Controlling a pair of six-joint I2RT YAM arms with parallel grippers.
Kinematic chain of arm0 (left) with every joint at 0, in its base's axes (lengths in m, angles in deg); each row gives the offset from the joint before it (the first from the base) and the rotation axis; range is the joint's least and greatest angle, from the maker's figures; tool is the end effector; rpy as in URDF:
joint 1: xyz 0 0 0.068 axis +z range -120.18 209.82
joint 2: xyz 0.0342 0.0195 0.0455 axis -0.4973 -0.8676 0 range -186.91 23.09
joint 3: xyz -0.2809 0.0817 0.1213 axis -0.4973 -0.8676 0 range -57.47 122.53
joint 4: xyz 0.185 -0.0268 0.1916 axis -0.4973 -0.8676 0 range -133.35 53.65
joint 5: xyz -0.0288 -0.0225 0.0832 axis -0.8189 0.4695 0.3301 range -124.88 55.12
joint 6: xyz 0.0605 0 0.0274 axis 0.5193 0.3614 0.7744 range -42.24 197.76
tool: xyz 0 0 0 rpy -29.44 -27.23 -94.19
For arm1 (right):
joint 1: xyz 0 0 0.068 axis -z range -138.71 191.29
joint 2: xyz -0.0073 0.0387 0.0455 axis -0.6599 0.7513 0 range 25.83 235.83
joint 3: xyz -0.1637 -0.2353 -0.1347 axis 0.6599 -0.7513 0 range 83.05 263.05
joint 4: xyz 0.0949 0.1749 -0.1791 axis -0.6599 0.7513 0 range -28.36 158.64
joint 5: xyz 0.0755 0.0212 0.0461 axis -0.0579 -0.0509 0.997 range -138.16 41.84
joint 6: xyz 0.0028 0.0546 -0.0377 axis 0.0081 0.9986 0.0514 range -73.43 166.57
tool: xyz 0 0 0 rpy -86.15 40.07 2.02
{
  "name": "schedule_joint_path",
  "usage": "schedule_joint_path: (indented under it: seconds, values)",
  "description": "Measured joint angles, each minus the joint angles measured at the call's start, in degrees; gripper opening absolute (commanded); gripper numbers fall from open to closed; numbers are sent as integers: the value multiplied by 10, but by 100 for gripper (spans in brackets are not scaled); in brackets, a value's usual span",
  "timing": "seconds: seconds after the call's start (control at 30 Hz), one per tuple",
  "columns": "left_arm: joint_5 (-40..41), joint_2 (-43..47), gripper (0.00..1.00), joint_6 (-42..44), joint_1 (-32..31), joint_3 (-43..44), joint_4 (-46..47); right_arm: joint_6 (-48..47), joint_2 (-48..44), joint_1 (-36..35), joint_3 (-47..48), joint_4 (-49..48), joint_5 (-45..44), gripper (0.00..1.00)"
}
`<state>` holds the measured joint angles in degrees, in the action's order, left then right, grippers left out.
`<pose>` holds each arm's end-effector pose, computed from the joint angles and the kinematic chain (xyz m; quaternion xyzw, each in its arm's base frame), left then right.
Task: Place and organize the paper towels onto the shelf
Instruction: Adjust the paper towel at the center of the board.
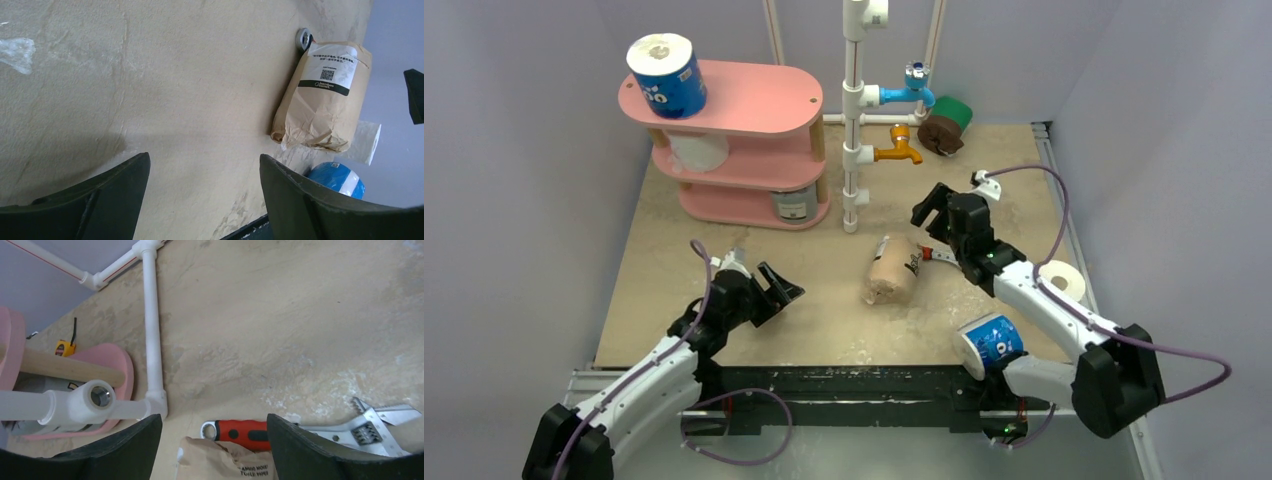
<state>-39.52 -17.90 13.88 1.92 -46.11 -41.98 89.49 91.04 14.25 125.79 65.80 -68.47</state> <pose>0.1203 -0.0685 0.1710 -0.2563 0.8497 -0.3548 0.2939 0.2365 0.1002 0.2981 0.2074 0.8168 0.1735 0.5096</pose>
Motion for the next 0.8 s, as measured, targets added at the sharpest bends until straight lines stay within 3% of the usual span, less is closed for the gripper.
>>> schedule_joint_path:
  seconds: [0.4,0.8]
  values:
    - [-8,48,78,0,0,0,-38,-3,189,34,23,-116,107,74]
    - [-36,3,78,-6,0,-11,14,-6,150,24,-26,-145,177,72]
